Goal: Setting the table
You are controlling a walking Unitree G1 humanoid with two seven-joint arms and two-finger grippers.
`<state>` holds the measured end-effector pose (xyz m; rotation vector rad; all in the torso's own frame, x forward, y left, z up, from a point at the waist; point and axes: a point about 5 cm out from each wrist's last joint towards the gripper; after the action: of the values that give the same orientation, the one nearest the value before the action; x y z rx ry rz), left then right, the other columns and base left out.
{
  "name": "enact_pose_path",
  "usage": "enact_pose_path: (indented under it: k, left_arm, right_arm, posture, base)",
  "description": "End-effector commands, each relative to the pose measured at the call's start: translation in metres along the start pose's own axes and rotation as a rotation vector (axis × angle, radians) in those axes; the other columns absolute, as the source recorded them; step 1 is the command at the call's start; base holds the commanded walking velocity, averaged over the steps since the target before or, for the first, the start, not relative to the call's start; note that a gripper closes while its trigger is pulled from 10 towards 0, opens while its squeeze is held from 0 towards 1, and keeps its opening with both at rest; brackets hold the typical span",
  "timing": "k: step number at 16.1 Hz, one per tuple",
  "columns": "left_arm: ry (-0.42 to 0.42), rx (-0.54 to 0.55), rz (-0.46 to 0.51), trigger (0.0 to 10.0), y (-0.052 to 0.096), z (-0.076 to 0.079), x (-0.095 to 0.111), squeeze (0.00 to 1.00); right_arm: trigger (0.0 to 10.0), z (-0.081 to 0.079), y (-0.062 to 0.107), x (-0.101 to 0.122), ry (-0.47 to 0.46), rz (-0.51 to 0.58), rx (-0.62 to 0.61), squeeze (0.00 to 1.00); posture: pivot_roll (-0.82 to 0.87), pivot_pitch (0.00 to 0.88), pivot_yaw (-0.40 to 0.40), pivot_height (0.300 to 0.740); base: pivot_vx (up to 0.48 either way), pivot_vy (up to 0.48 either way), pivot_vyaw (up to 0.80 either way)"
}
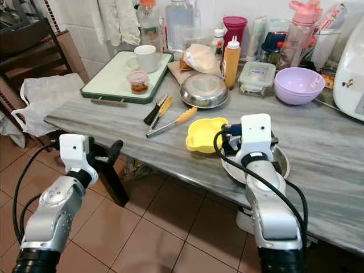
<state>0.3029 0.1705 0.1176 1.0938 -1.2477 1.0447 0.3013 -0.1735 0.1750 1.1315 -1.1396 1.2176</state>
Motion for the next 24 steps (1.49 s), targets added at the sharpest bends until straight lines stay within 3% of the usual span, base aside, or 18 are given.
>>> enact_pose_path:
  k: [1,6,24]
  left_arm:
    - [-0.012,0.022,-0.011,10.0,-0.0008,-0.0056,0.0012,0.0]
    - [0.008,0.026,-0.044,10.0,-0.0031,-0.0037,-0.0003,0.0]
    - [-0.036,-0.018,-0.089,10.0,-0.0062,0.0024,0.0019,0.0]
  right_arm:
    - [10.0,-0.0025,-0.0024,0.0021,-0.013,0.009,0.008,0.0]
    - [10.0,-0.0024,-0.0034,-0.0001,-0.059,-0.004,0.004,0.0]
    - [10.0,0.0028,-0.0065,0.0021,-0.07,0.016,-0.017,0.0]
  posture:
    - [-0.05,0.0,0.043,0.74]
    - [-0.05,0.0,0.043,0.74]
    - [-0.05,0.0,0.049,0.74]
  base:
    - [0.0,0.0,-0.7]
    - [0.0,0.0,-0.69]
    - [-0.309,0.0,0.0]
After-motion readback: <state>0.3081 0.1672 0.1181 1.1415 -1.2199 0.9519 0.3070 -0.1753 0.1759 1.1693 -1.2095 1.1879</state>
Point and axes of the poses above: a point about 5 cm out from each wrist's last joint towards the gripper, its own y axis pointing back from the gripper into the wrist, its own x axis along the axis of the wrist's last joint, z = x × y, and after that the axes turned 5 degrees about -y, right-handed
